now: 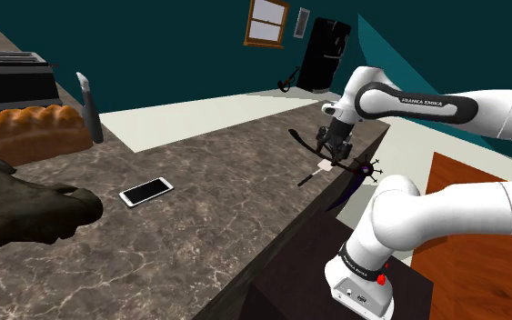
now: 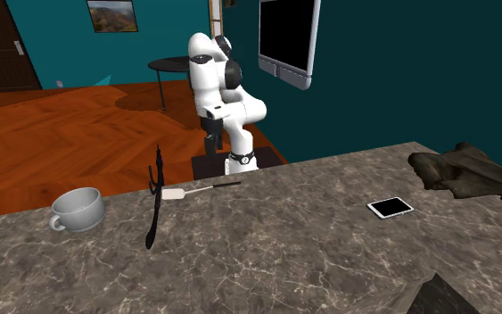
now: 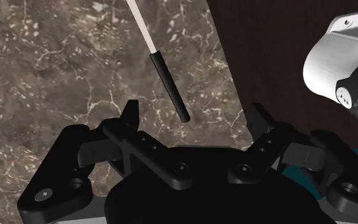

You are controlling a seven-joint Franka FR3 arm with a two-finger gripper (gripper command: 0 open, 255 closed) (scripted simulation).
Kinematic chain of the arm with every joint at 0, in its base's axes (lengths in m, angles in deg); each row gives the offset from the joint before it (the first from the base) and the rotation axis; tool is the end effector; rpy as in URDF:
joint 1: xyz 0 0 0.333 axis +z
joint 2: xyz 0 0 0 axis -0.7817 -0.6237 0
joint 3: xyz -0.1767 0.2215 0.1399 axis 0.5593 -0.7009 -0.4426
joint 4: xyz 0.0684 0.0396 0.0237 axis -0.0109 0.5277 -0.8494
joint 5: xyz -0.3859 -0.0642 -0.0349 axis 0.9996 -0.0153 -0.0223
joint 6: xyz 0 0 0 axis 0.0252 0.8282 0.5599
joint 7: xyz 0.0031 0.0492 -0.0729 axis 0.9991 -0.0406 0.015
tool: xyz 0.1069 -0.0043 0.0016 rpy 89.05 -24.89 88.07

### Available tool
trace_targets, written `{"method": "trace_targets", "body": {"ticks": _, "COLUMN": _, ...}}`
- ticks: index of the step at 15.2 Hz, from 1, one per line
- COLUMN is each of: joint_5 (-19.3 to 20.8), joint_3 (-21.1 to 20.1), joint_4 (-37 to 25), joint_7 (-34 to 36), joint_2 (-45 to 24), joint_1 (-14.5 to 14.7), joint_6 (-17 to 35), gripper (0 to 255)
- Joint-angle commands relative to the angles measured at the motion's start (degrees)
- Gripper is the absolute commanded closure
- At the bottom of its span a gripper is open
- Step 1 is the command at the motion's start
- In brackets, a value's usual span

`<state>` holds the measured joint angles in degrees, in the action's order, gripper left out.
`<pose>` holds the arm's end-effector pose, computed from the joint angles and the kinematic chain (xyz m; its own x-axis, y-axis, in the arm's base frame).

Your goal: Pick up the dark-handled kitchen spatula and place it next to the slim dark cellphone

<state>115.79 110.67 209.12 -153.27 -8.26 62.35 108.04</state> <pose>0.2649 -0.1767 0.4366 0.4064 0.9100 0.0819 0.9129 -0.4081 0.0040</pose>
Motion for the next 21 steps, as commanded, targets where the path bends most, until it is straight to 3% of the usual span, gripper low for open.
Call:
{"method": "trace_targets", "body": {"ticks": 1, "joint_5": 3.4, "joint_3": 5.4, "joint_4": -0.7, "joint_7": -7.5, "joint_2": -2.6, "joint_1": 2.0, "joint_6": 2.7, "gripper": 0}}
{"method": "trace_targets", "body": {"ticks": 7, "joint_5": 9.6, "joint_3": 20.1, "joint_4": -5.6, "joint_7": -25.6, "joint_2": -11.2, "joint_1": 11.7, "joint_6": 9.5, "gripper": 0}}
{"method": "trace_targets", "body": {"ticks": 14, "joint_5": 12.2, "joint_3": 25.5, "joint_4": -2.7, "joint_7": -25.0, "joint_2": -14.5, "joint_1": 13.7, "joint_6": 16.4, "gripper": 0}}
{"method": "trace_targets", "body": {"ticks": 21, "joint_5": 12.2, "joint_3": 25.5, "joint_4": -2.7, "joint_7": -25.0, "joint_2": -14.5, "joint_1": 13.7, "joint_6": 16.4, "gripper": 0}}
